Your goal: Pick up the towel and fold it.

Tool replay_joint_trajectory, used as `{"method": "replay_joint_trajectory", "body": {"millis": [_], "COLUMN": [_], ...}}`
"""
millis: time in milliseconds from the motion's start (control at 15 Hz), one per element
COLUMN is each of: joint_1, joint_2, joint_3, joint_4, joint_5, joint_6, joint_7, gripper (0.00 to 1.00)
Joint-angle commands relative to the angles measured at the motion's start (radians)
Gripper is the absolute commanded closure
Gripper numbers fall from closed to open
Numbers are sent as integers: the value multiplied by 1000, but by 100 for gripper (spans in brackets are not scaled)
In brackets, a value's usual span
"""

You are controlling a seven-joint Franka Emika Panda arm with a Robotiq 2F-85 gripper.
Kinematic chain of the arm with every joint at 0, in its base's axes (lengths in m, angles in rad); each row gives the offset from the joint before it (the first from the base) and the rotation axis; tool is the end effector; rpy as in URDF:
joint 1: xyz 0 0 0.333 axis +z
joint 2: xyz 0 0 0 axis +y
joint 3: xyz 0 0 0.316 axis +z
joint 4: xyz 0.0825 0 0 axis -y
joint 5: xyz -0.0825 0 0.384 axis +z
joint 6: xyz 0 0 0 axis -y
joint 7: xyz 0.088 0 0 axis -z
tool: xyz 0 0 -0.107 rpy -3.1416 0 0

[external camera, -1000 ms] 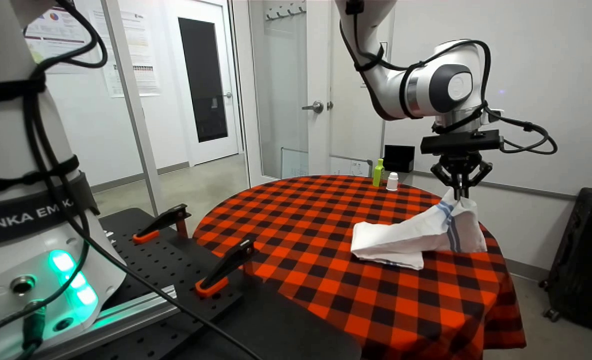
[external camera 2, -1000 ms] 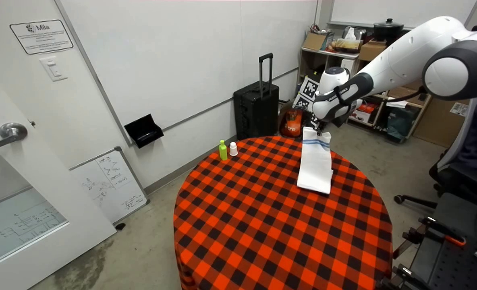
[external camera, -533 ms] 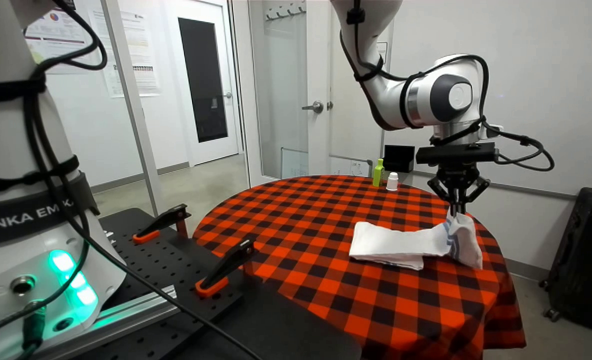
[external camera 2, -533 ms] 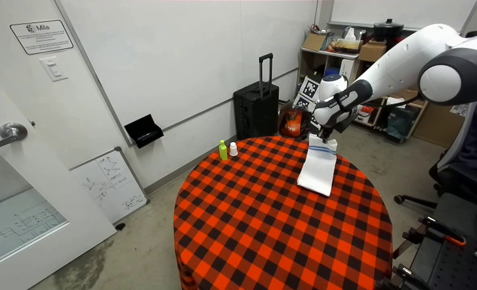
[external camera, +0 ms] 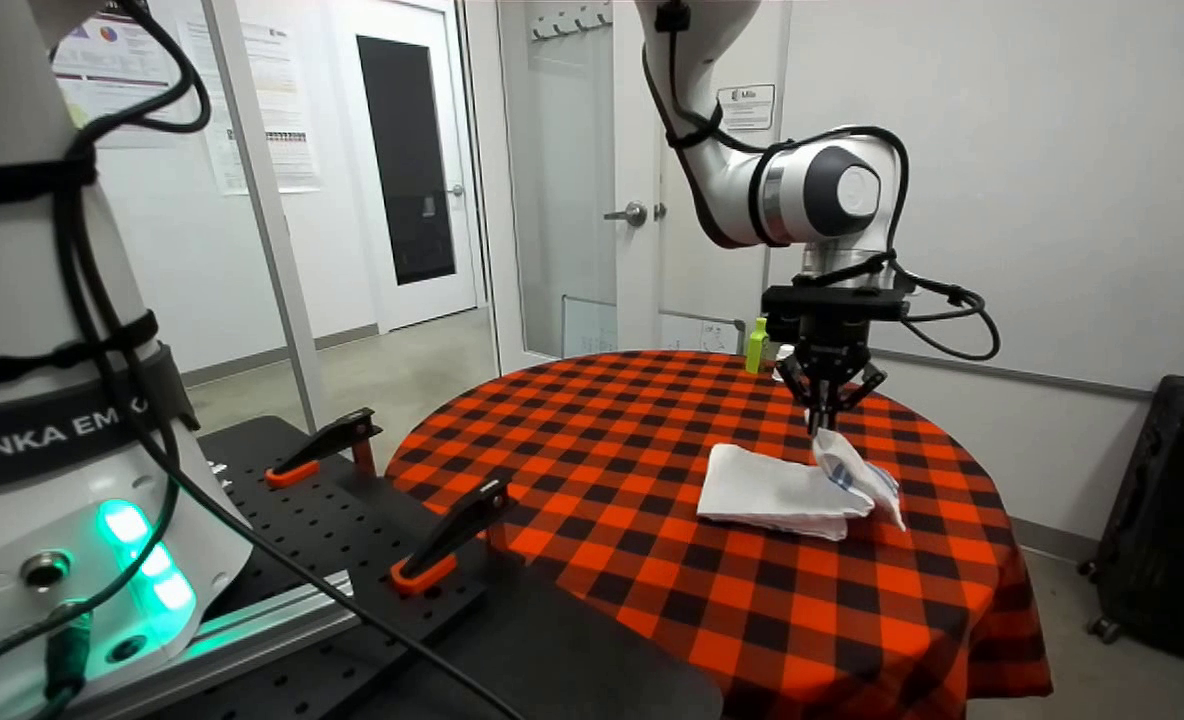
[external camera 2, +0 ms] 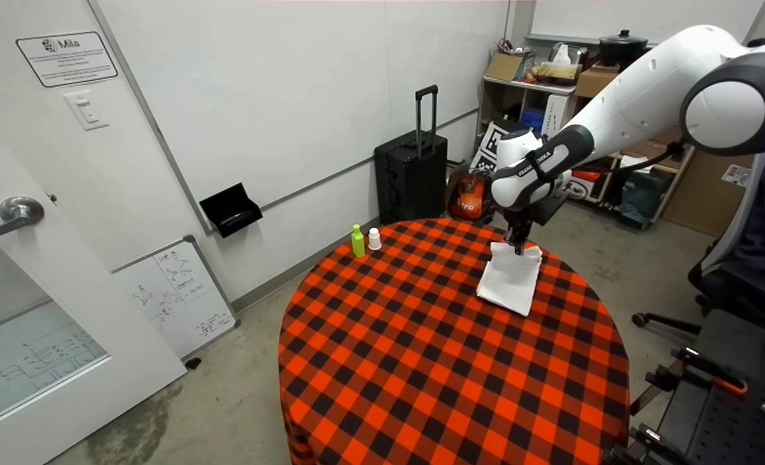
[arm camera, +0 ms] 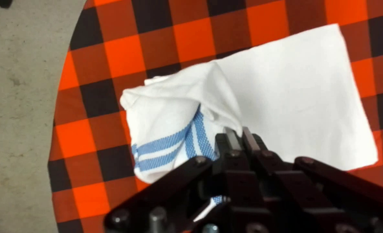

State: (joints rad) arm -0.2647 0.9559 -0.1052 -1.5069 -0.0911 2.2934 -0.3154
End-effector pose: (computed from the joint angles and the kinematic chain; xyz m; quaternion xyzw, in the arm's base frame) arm 0.6372 -0.2399 0.0834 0.9934 0.0242 -0.1036 0.0438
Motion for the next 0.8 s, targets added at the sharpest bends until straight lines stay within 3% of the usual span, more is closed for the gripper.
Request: {"method": "replay_joint_trajectory", "body": {"millis": [0,733], "joint_1": [20,29], "joint_2": [-70,-146], "joint_3": [13,110], "joint_4": [-82,-187], "joint_5": [-15,58], "joint_6": [-77,-177], "joint_7": [-3,-21], "gripper": [99,99]}}
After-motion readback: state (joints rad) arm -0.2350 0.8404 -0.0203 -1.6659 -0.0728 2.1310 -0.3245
